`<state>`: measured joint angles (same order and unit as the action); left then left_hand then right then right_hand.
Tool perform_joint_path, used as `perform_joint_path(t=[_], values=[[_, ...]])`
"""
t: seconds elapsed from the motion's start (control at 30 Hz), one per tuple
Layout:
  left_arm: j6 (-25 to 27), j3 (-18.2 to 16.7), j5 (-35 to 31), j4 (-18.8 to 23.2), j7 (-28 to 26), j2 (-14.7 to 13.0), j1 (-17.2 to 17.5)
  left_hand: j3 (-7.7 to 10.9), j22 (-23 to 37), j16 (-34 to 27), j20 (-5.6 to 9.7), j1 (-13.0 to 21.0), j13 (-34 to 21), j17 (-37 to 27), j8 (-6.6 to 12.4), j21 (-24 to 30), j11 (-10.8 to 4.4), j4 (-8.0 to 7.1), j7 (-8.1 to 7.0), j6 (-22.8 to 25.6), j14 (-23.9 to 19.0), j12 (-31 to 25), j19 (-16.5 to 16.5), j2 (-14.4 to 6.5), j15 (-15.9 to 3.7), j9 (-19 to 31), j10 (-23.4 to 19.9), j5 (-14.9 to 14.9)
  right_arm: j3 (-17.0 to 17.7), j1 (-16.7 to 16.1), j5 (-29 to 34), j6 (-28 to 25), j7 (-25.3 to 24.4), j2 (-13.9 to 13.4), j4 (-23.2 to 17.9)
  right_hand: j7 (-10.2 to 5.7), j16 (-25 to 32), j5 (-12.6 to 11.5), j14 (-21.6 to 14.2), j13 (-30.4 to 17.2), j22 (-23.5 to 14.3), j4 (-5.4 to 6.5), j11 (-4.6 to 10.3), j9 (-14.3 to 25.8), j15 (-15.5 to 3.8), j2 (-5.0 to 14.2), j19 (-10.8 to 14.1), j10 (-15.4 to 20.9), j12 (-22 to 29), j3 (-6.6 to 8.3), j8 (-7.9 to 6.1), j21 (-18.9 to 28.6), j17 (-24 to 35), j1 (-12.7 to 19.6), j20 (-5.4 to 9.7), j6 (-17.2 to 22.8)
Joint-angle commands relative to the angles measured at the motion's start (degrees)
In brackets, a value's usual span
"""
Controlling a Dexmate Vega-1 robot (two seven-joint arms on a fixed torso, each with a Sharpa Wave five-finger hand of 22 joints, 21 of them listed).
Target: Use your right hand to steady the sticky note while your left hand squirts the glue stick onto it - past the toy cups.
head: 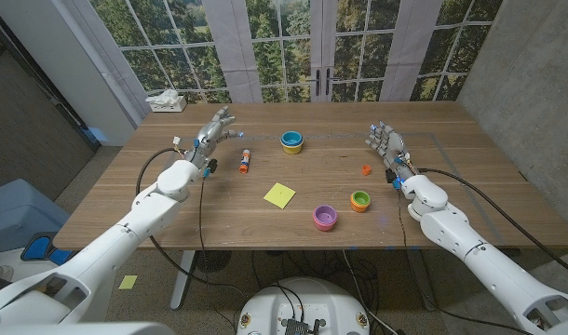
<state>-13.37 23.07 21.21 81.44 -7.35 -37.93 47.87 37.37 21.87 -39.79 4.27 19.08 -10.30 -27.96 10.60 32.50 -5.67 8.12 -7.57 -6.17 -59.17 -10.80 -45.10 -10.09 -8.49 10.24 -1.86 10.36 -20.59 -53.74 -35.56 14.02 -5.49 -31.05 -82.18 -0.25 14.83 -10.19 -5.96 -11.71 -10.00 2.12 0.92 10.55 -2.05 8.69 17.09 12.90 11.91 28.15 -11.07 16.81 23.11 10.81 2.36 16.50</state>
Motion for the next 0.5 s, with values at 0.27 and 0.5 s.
perform_joint_path(t=[0.27, 0.5], values=[[10.0, 1.9, -11.5, 7.5, -2.2, -7.2, -1.7, 0.44, 14.5, -13.1, 7.94, 15.1, -0.1, -4.8, 1.91, 18.3, -5.52, 3.59, -2.55, 9.4, -14.7, -0.7, -10.5, 3.4, -4.21, 0.1, -8.3, -0.1, 0.2, -2.0, 1.6, 0.1, -3.6, 0.2, -2.7, -0.23, 0.3, -0.1, -0.9, -0.1, -0.3, -0.35, -0.02, 0.1, -2.15, 0.91, 0.5, 0.5, 0.1, 0.0, -0.21, -0.2, 0.1, 0.1, 1.32, 0.3], [17.9, 4.0, -19.9, 13.7, -1.1, -12.4, -3.4, -4.65, 16.5, -16.7, 8.01, 33.4, -0.5, -4.4, 0.83, 23.2, -6.02, 2.57, -4.88, 14.7, -11.5, -0.3, -5.1, 9.8, -4.23, 0.3, -7.3, -0.6, 0.7, -3.3, 1.8, 0.6, -4.7, 0.1, -4.0, -0.15, 0.3, -0.1, -0.9, -0.1, -0.3, -0.35, 0.0, 0.1, -2.05, 0.74, 0.6, 0.5, 0.1, -0.17, -0.17, -0.3, 0.0, 0.0, 1.22, 0.2]])
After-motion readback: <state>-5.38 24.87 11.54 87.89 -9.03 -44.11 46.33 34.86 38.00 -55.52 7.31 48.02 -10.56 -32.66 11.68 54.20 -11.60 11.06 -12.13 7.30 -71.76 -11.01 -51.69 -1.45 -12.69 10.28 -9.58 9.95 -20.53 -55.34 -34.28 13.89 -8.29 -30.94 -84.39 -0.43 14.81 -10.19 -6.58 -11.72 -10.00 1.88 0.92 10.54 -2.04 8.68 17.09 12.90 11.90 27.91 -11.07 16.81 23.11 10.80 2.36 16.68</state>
